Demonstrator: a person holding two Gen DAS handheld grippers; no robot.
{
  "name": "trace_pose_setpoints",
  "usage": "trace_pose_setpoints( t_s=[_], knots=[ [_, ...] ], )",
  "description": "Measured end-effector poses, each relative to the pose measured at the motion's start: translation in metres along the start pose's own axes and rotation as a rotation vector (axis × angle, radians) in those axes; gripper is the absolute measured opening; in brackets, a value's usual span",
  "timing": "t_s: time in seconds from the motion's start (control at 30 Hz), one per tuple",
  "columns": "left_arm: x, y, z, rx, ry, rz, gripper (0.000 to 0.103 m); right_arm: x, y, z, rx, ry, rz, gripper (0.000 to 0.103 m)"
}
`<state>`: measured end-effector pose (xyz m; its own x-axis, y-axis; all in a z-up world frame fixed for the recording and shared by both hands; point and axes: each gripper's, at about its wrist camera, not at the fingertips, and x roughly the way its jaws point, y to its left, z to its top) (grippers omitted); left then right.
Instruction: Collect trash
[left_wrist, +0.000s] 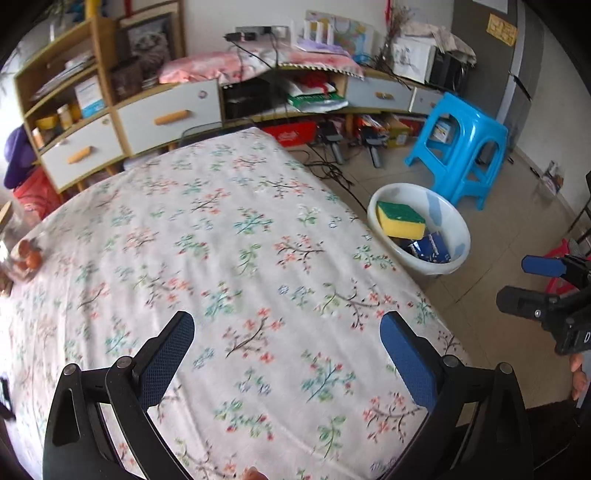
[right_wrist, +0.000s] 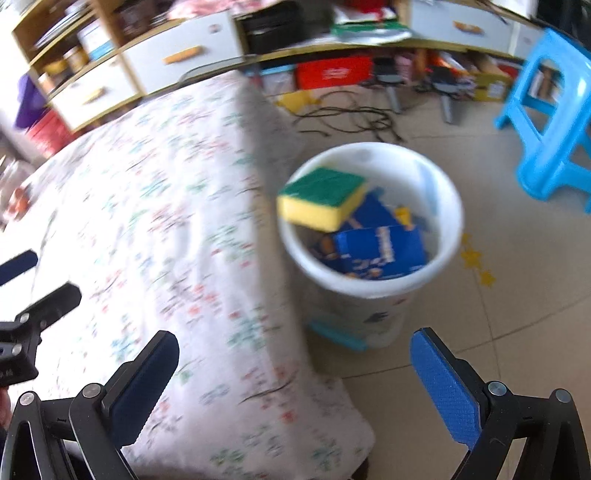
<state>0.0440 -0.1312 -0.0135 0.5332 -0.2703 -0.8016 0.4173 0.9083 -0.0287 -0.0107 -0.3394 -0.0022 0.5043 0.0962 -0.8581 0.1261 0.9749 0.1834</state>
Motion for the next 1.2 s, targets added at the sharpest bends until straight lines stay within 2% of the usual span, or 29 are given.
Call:
trace_pose_setpoints(
  t_s=[0.23, 0.4, 0.57, 0.83, 1.2],
  knots=[
    [-0.022, 0.019, -0.028, -0.119, 0.006, 0.059, 0.102, -0.007, 0.028, -0.02, -0.012, -0.069, -0.045, 0.103],
    [-0.04, 0.026, -0.042, -0.169, -0.04, 0.104, 0.102, -0.004, 0.051, -0.031, -0.065, -0.139, -0.125, 0.103],
    [-0.049, 0.034, -0.046, -0.214, -0.078, 0.123, 0.102, 0.005, 0.065, -0.034, -0.061, -0.147, -0.125, 0.103],
    [-0.045, 0.037, -0.048, -0.219, -0.054, 0.121, 0.102, 0.002, 0.067, -0.03, -0.015, -0.185, -0.121, 0.103],
    [-0.047, 0.035, -0.049, -0.223, -0.063, 0.113, 0.102, 0.0, 0.069, -0.029, -0.017, -0.187, -0.106, 0.103]
  ],
)
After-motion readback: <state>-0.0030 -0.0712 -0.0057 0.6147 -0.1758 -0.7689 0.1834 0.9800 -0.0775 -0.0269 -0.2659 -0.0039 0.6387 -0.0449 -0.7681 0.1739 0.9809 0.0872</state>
